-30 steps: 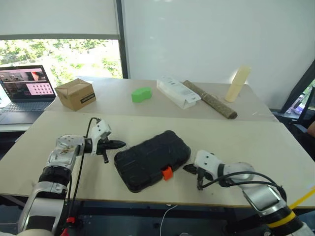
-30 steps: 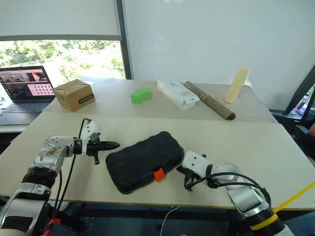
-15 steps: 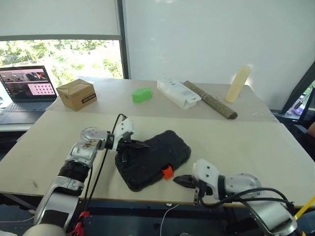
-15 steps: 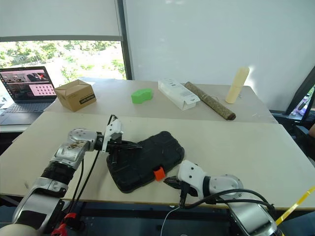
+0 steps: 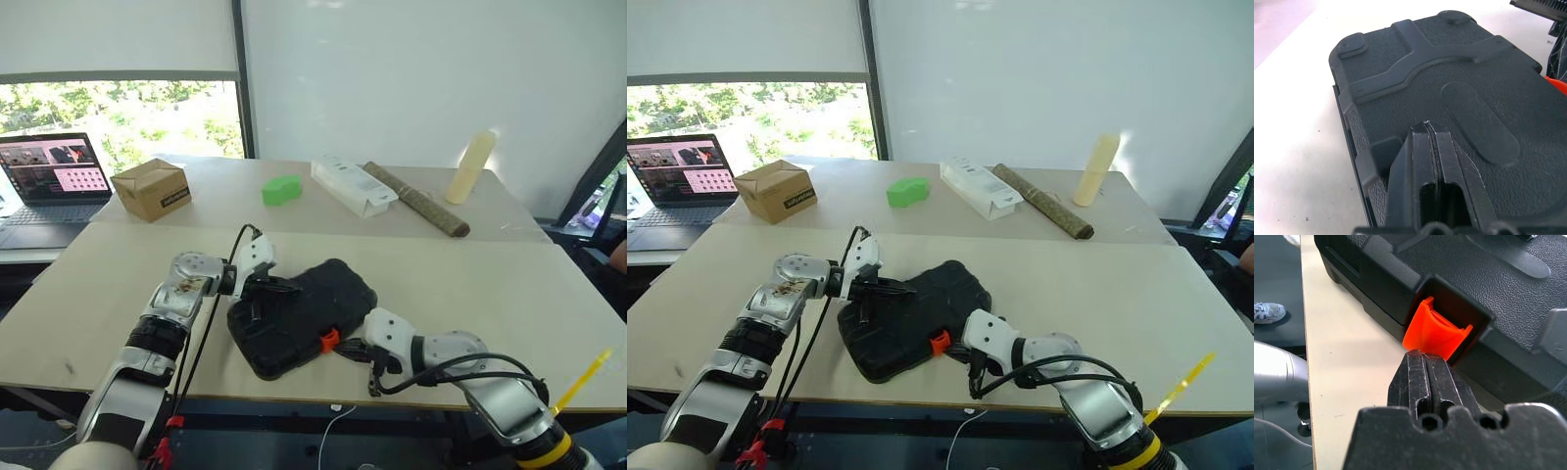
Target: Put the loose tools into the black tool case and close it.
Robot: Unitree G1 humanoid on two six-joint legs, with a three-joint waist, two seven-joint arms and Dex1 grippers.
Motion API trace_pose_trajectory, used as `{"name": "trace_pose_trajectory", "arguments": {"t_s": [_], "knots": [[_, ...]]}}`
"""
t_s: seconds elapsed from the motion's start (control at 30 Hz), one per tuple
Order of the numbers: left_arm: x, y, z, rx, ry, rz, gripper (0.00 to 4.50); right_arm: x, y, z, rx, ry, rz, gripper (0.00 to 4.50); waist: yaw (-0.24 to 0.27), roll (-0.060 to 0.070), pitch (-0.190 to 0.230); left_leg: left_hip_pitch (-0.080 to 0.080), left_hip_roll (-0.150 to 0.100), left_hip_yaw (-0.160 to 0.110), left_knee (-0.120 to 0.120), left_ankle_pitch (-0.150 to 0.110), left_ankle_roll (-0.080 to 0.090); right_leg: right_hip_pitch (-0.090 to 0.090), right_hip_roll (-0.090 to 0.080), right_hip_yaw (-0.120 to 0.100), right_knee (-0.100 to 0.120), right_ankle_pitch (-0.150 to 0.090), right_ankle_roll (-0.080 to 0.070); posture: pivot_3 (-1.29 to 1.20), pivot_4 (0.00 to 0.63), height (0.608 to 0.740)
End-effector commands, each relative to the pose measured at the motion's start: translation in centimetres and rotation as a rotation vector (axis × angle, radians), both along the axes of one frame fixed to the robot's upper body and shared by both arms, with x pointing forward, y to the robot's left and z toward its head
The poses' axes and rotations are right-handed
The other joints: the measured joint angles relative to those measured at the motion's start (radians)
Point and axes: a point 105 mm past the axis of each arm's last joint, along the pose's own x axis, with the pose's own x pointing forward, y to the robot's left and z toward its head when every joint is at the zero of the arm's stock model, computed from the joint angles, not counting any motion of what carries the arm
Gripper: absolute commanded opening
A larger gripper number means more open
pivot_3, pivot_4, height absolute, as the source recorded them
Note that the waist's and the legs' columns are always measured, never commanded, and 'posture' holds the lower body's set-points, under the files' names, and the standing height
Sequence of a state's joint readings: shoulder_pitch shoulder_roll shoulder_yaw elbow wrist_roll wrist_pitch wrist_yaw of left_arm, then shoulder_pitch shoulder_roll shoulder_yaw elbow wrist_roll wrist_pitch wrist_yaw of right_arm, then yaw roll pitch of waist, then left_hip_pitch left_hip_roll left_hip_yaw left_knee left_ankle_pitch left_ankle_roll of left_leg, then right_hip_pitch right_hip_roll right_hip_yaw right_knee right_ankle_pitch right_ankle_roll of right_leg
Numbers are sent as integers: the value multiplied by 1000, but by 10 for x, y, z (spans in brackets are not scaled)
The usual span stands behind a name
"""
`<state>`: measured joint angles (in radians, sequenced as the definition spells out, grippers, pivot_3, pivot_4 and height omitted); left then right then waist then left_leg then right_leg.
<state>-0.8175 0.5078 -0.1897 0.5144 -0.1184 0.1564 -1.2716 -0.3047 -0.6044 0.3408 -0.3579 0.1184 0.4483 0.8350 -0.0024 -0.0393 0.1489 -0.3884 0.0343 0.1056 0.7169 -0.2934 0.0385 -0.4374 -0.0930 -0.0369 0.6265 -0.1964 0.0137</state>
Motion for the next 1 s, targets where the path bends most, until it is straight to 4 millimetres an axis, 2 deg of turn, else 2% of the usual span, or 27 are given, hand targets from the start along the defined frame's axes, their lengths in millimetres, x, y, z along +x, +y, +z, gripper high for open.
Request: {"name": "trace_pose_trajectory", "arguments": {"t_s": [0.03,0.17,0.3,0.5,0.57,1.0], "knots": [[-1,3,-17,49,47,34,26,9,5,17,33,-83,2,45,-2,0,0,0,0,0,0,0,0,0,0,0,0,0,0,0,150,740],[-2,5,-27,84,86,53,26,11,8,18,56,-86,-4,45,-8,0,0,1,0,-1,0,1,-1,0,0,0,1,0,0,0,150,740],[-4,11,-45,169,162,89,26,12,10,13,56,-69,-10,45,-11,0,-1,3,0,-1,0,1,-1,2,1,1,2,0,0,0,150,740],[-14,11,-66,241,270,105,26,14,11,9,62,-56,-19,45,-12,0,-1,16,1,-1,-3,1,-1,14,1,1,0,-2,1,0,150,740],[-14,12,-70,253,287,122,26,14,13,9,65,-60,-12,45,-12,1,-3,18,2,-1,-4,1,-1,15,1,1,0,-5,5,0,150,740],[-16,10,-82,260,325,167,26,22,29,8,62,-69,25,45,-10,9,-16,20,2,-1,-5,1,-1,15,0,3,0,-6,4,0,150,740]]}}
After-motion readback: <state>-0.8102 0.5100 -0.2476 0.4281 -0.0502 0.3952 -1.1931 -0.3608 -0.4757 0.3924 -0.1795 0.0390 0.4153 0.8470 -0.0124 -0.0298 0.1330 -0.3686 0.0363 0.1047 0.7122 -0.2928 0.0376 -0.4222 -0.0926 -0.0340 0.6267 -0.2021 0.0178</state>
